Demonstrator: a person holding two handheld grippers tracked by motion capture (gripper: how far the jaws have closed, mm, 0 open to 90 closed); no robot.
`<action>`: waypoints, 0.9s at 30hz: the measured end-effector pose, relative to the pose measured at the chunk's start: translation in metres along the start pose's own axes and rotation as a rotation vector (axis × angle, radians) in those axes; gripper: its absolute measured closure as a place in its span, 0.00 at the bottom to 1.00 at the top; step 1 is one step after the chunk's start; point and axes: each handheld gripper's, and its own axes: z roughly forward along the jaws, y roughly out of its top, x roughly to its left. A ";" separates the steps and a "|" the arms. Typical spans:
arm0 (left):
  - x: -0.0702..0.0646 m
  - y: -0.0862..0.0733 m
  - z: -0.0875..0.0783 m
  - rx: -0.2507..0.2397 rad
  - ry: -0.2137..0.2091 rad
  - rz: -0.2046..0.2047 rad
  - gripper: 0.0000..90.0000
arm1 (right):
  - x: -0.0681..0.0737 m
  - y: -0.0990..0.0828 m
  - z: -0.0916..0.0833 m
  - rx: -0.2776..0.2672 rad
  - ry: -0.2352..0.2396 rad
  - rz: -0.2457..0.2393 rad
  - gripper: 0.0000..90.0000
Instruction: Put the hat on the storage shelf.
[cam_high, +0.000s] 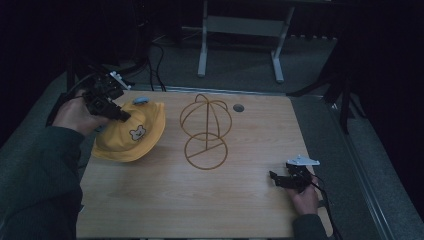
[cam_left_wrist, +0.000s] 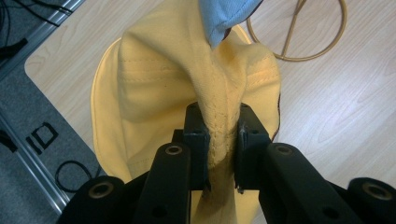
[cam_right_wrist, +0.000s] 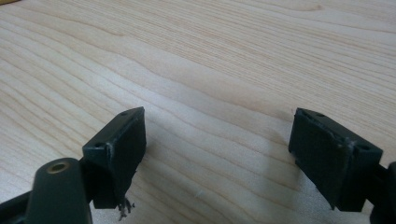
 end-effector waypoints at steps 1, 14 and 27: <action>0.000 0.001 -0.001 -0.006 -0.004 -0.002 0.87 | 0.000 0.000 0.000 0.000 0.000 0.000 0.21; -0.004 0.016 -0.019 -0.042 -0.009 0.033 0.87 | 0.000 0.000 0.000 0.001 0.000 -0.002 0.21; -0.010 0.035 -0.032 -0.070 -0.020 0.073 0.87 | 0.000 0.000 0.000 0.003 0.000 -0.003 0.21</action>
